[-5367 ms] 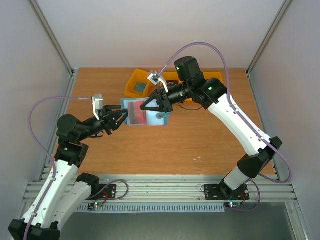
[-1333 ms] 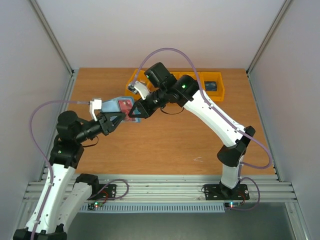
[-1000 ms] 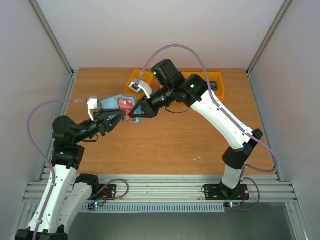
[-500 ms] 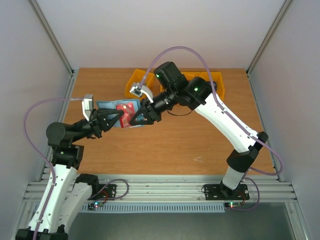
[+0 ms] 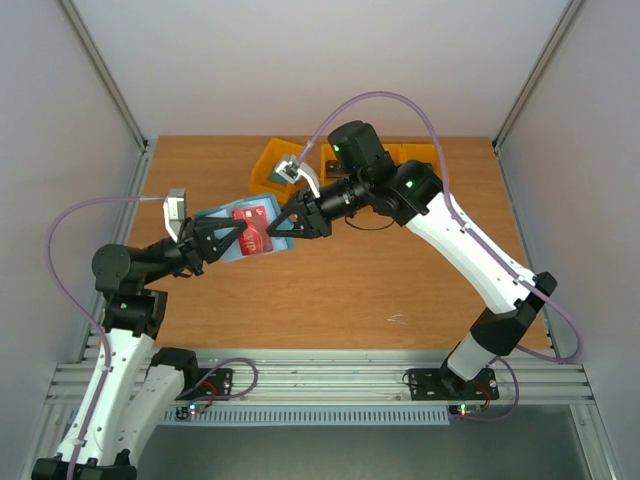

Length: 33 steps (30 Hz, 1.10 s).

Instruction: Take the credit cards out of the card holder

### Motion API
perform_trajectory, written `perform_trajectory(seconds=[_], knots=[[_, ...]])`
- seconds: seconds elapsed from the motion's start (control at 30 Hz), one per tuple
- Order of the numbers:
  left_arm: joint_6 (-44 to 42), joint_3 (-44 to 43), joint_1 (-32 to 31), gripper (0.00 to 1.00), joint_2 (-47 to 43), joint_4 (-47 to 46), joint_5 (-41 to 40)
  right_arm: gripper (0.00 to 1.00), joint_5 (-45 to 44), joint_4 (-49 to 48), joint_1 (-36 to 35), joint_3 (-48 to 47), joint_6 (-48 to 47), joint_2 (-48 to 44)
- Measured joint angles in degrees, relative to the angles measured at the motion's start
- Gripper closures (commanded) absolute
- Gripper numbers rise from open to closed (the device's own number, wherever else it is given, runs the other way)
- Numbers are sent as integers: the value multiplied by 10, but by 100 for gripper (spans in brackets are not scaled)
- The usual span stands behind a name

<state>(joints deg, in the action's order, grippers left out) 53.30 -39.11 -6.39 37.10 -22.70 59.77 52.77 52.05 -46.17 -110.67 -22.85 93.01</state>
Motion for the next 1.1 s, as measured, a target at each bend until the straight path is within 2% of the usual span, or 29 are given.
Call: perform_trajectory(seconds=[0.13, 0.23, 0.33, 0.4, 0.67, 0.77, 0.97, 1.1], knots=[[-1, 0, 0, 100, 0, 2, 0, 98, 0, -11, 2, 0, 17, 12], [-2, 0, 2, 98, 0, 10, -3, 99, 1, -16, 3, -1, 24, 17], [-3, 0, 3, 85, 0, 13, -5, 99, -1, -16, 4, -1, 25, 18], [-3, 1, 3, 82, 0, 16, -8, 99, -2, -17, 4, -1, 27, 18], [-2, 7, 3, 80, -2, 25, -15, 99, 4, -29, 19, -1, 39, 18], [-2, 7, 3, 83, -3, 26, -17, 99, 9, -31, 26, -1, 41, 18], [0, 8, 3, 99, -4, 30, -24, 99, 19, -32, 29, 0, 44, 18], [-2, 8, 3, 100, -4, 33, -27, 99, 19, -35, 36, 4, 44, 17]])
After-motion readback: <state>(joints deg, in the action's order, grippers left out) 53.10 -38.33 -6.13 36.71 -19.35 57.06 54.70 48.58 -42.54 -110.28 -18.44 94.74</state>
